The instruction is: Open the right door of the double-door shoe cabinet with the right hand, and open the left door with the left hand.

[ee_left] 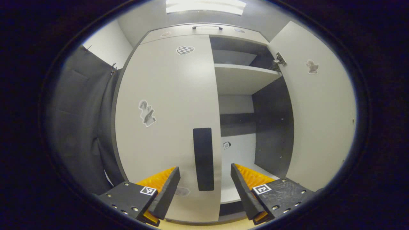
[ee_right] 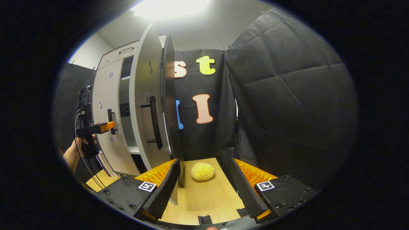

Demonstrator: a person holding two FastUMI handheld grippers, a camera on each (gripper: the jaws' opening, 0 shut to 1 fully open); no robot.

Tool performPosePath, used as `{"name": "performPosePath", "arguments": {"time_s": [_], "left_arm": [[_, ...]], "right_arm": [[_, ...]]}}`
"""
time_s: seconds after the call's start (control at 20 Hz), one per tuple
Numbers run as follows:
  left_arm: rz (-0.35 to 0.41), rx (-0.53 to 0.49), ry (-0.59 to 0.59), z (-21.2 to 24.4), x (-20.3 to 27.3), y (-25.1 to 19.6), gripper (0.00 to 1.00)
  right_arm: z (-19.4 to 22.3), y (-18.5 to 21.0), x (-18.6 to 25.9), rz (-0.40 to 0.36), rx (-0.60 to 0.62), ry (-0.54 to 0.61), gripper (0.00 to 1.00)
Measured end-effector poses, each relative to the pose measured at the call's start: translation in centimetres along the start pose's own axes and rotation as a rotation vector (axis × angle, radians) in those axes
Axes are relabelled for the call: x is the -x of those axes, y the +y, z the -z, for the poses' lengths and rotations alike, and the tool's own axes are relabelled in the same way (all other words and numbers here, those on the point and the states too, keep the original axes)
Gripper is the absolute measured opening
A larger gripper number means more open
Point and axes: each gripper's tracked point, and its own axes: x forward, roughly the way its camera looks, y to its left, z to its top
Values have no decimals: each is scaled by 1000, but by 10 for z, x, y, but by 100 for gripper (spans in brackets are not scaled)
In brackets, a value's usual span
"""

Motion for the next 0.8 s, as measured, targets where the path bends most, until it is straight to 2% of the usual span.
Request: {"name": "performPosePath", "arguments": {"time_s": [0.35, 0.4, 0.45, 0.55, 0.6, 0.65, 0.7, 0.75, 0.8], "left_arm": [[-37, -33, -14, -3, -19, 12, 94], [-44, -23, -7, -2, -25, 15, 80], [-41, -15, 7, 0, -28, 15, 77], [-39, -7, 22, 5, -29, 14, 73], [-24, 9, 16, 6, -36, 12, 70], [-19, 26, 17, 7, -35, 9, 61], [-21, 26, 20, 7, -37, 9, 52], [-30, 22, 21, 6, -38, 8, 50], [-34, 17, 21, 6, -38, 7, 44]], "right_arm": [[3, -8, 1, 22, -11, 17, 98], [4, -9, 1, 24, -15, 16, 94], [4, -10, 1, 26, -18, 16, 98], [4, -12, -1, 29, -22, 18, 98], [5, -14, -1, 29, -25, 19, 94], [5, -15, -2, 28, -27, 20, 98], [5, -16, -2, 27, -28, 22, 98], [5, -17, -3, 26, -28, 23, 98], [6, -17, -3, 24, -25, 24, 94]]}}
